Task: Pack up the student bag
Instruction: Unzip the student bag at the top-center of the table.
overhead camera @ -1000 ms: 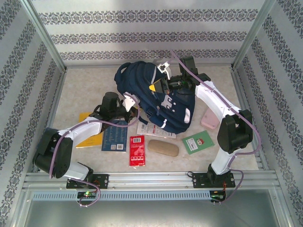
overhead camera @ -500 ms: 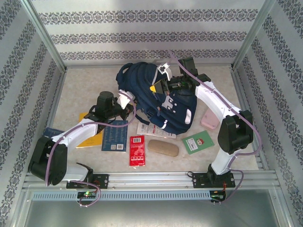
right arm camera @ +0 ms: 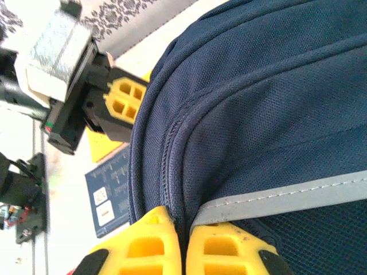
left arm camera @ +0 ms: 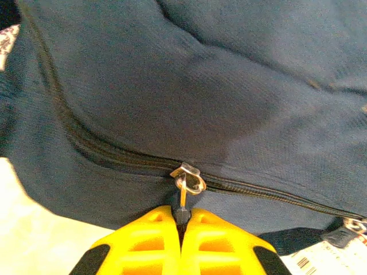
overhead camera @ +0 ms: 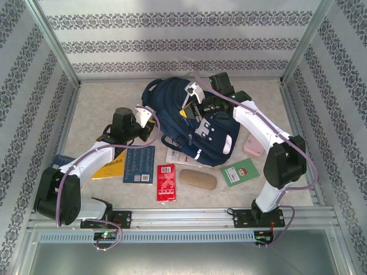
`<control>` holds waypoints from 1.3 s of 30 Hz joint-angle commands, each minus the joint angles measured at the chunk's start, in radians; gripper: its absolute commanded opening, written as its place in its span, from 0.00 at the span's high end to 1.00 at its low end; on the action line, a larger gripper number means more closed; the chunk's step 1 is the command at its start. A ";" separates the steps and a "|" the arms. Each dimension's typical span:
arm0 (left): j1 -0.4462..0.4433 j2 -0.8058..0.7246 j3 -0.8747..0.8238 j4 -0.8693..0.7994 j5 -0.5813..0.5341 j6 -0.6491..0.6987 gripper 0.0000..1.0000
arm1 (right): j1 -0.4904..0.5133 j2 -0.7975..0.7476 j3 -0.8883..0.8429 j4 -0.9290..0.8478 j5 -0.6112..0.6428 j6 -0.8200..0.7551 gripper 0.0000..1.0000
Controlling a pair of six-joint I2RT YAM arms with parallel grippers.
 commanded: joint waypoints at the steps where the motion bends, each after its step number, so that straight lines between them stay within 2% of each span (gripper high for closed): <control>1: 0.040 0.011 0.056 -0.059 -0.089 -0.048 1.00 | 0.018 -0.052 0.014 -0.051 0.065 -0.086 1.00; 7: 0.069 0.039 0.102 -0.122 -0.088 -0.114 1.00 | 0.021 -0.042 0.012 -0.020 0.256 -0.051 0.98; 8: 0.070 0.044 0.109 -0.123 -0.064 -0.136 1.00 | 0.028 -0.043 0.011 -0.004 0.276 -0.028 0.80; 9: 0.071 0.049 0.116 -0.120 -0.042 -0.164 1.00 | 0.042 -0.053 0.000 0.024 0.302 -0.001 0.70; 13: 0.068 0.061 0.137 -0.127 0.013 -0.245 1.00 | 0.102 -0.111 -0.067 0.104 0.415 0.078 0.60; 16: 0.061 0.066 0.146 -0.144 0.042 -0.276 1.00 | 0.123 -0.172 -0.137 0.135 0.487 0.192 0.66; 19: 0.049 0.074 0.162 -0.186 0.036 -0.292 1.00 | 0.177 -0.244 -0.226 0.125 0.565 0.318 0.82; 21: 0.045 0.084 0.184 -0.221 0.025 -0.321 1.00 | 0.242 -0.280 -0.293 0.082 0.640 0.356 0.98; 22: 0.043 0.090 0.198 -0.238 0.021 -0.334 1.00 | 0.279 -0.300 -0.331 0.076 0.649 0.354 1.00; 25: 0.041 0.125 0.267 -0.318 0.007 -0.389 1.00 | 0.374 -0.363 -0.481 0.115 0.700 0.433 1.00; 27: 0.039 0.145 0.309 -0.364 0.013 -0.414 1.00 | 0.402 -0.377 -0.556 0.143 0.660 0.519 1.00; 33: 0.031 0.130 0.312 -0.350 0.014 -0.451 1.00 | 0.429 -0.216 -0.583 0.104 0.686 0.619 1.00; 35: 0.029 0.133 0.326 -0.363 0.026 -0.458 1.00 | 0.426 -0.168 -0.581 0.106 0.754 0.641 1.00; 39: 0.023 0.129 0.327 -0.365 0.039 -0.471 1.00 | 0.362 -0.067 -0.487 0.032 0.988 0.686 1.00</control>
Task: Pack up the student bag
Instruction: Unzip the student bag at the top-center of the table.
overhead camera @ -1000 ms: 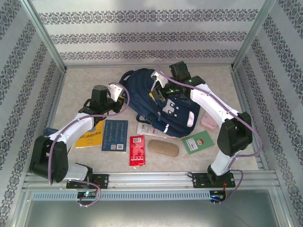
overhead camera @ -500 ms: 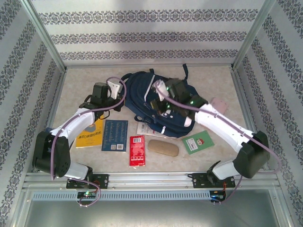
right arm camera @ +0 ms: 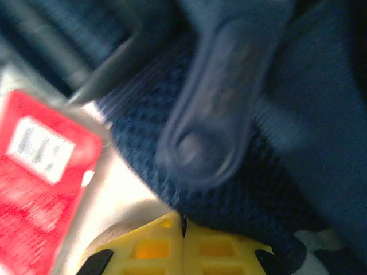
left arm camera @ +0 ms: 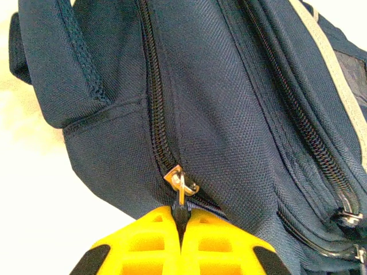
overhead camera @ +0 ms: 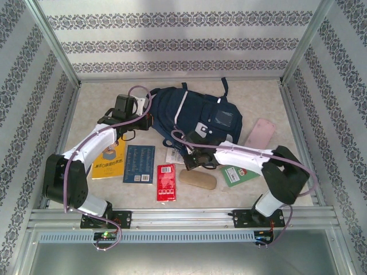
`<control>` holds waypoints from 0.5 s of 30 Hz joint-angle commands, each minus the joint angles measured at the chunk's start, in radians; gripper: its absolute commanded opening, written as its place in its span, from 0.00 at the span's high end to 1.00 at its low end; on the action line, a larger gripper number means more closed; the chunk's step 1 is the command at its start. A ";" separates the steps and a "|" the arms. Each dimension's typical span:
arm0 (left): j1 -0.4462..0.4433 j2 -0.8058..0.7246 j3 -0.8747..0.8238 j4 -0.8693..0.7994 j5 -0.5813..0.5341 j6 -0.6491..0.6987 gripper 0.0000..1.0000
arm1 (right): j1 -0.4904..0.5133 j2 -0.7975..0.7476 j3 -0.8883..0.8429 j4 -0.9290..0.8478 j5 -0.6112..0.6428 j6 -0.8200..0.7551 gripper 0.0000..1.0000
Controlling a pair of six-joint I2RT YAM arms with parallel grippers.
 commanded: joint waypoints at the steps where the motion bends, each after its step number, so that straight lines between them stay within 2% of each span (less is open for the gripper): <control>1: -0.013 -0.025 0.041 0.026 0.020 -0.036 1.00 | -0.081 0.047 0.088 -0.068 0.254 0.084 1.00; 4: -0.016 -0.033 0.029 0.021 0.018 -0.038 1.00 | -0.181 0.046 0.121 -0.051 0.316 0.117 1.00; 11: -0.076 -0.009 0.011 0.028 0.089 -0.091 1.00 | -0.447 0.179 0.267 -0.109 0.293 0.123 0.99; 13: -0.110 0.024 0.013 0.033 0.113 -0.109 1.00 | -0.477 0.163 0.274 -0.106 0.278 0.119 0.97; 15: -0.148 0.062 0.018 0.041 0.114 -0.127 1.00 | -0.466 0.073 0.230 -0.056 0.257 0.093 0.93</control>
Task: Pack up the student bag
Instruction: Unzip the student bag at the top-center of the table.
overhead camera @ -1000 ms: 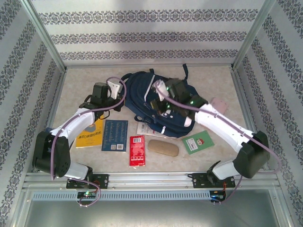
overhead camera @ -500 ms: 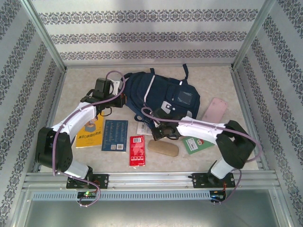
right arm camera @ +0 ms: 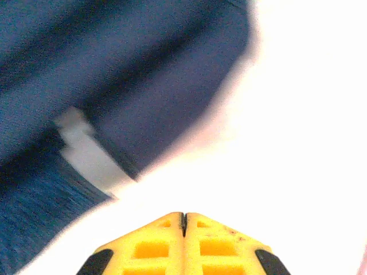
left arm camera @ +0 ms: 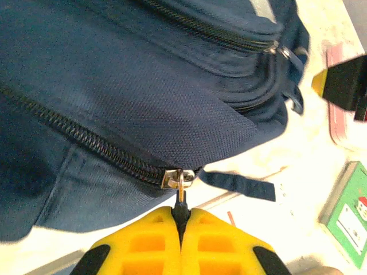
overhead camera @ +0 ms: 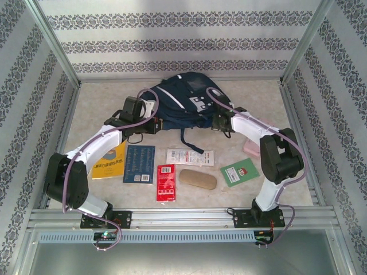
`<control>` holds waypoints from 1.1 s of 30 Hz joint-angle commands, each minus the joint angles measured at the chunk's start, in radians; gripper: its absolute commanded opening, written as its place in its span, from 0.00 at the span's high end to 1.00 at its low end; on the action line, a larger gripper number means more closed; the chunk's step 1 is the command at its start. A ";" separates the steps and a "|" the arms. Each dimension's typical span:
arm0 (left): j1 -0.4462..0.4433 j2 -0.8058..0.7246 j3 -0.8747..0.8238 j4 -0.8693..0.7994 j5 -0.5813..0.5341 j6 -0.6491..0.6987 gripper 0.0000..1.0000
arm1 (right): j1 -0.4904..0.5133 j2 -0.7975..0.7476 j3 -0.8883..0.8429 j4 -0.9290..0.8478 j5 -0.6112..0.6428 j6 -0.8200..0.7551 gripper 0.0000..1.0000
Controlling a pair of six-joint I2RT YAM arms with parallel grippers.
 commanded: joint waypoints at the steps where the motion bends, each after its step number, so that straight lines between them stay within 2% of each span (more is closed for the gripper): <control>1: -0.058 0.056 0.022 0.044 0.044 -0.053 1.00 | 0.032 -0.123 -0.041 0.015 0.008 -0.011 0.90; 3: -0.090 0.082 0.038 0.048 0.039 -0.055 1.00 | 0.054 -0.212 -0.090 0.060 -0.088 -0.010 0.74; 5: -0.112 0.103 0.051 0.060 0.038 -0.059 1.00 | 0.063 -0.276 -0.137 0.107 -0.215 0.026 0.68; 7: -0.129 0.125 0.071 0.060 0.036 -0.058 1.00 | 0.072 -0.314 -0.180 0.166 -0.340 0.096 0.58; 9: -0.143 0.146 0.090 0.062 0.032 -0.057 1.00 | 0.077 -0.320 -0.205 0.214 -0.453 0.212 0.51; 13: -0.164 0.169 0.108 0.081 0.028 -0.071 1.00 | 0.096 -0.280 -0.225 0.283 -0.556 0.468 0.44; 18: -0.188 0.170 0.119 0.084 0.016 -0.077 1.00 | 0.117 -0.234 -0.286 0.463 -0.599 0.705 0.36; 24: -0.205 0.165 0.132 0.071 0.009 -0.076 1.00 | 0.119 -0.142 -0.276 0.578 -0.588 0.806 0.40; 33: -0.213 0.162 0.121 0.055 -0.003 -0.061 1.00 | 0.110 -0.076 -0.272 0.672 -0.529 0.829 0.59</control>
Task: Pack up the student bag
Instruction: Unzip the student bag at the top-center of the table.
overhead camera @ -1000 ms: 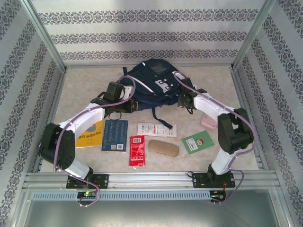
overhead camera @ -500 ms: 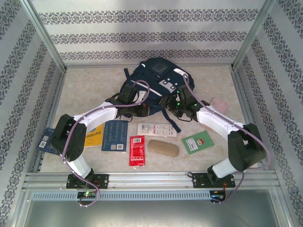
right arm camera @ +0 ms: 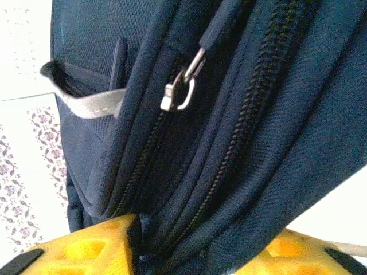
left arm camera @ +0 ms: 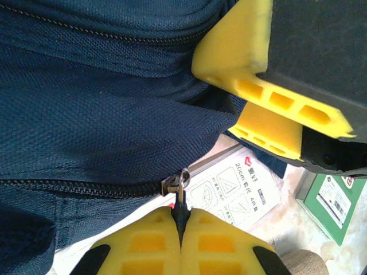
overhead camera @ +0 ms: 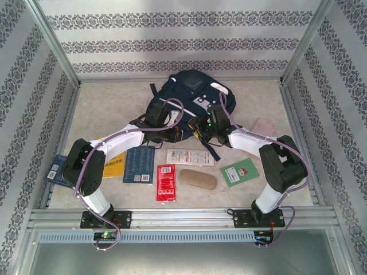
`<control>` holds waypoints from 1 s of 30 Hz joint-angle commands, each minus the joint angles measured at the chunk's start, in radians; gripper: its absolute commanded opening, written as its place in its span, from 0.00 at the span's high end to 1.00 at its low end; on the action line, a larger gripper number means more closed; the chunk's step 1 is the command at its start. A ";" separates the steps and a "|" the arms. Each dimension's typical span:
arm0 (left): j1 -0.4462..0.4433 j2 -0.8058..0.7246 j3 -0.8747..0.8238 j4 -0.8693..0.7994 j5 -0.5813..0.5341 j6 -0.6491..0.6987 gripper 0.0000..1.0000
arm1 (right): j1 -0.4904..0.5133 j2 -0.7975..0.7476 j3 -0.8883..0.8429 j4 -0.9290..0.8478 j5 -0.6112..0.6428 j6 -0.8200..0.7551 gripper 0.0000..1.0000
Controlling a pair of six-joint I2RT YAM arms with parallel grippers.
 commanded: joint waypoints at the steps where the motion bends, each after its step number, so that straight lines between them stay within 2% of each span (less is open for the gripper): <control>1: -0.017 -0.010 0.042 0.035 0.015 0.005 1.00 | -0.009 0.016 0.001 0.068 0.047 0.024 0.63; 3: -0.017 -0.007 0.047 0.032 0.015 0.010 1.00 | -0.016 0.030 0.009 0.072 0.055 0.024 0.75; 6: -0.017 -0.009 0.060 0.008 -0.004 0.035 1.00 | -0.029 0.041 0.012 0.077 0.060 0.013 0.97; 7: -0.016 -0.010 0.064 -0.005 -0.013 0.045 1.00 | -0.035 0.038 0.006 0.077 0.066 0.009 1.00; 14: -0.008 -0.017 0.075 -0.058 -0.054 0.084 1.00 | -0.091 0.002 -0.052 0.084 0.064 -0.036 1.00; 22: 0.047 -0.035 0.068 -0.103 -0.109 0.098 1.00 | -0.179 -0.071 -0.101 0.050 0.035 -0.130 1.00; 30: 0.162 -0.001 0.031 -0.122 -0.109 0.073 1.00 | -0.306 -0.133 -0.072 -0.149 0.039 -0.334 1.00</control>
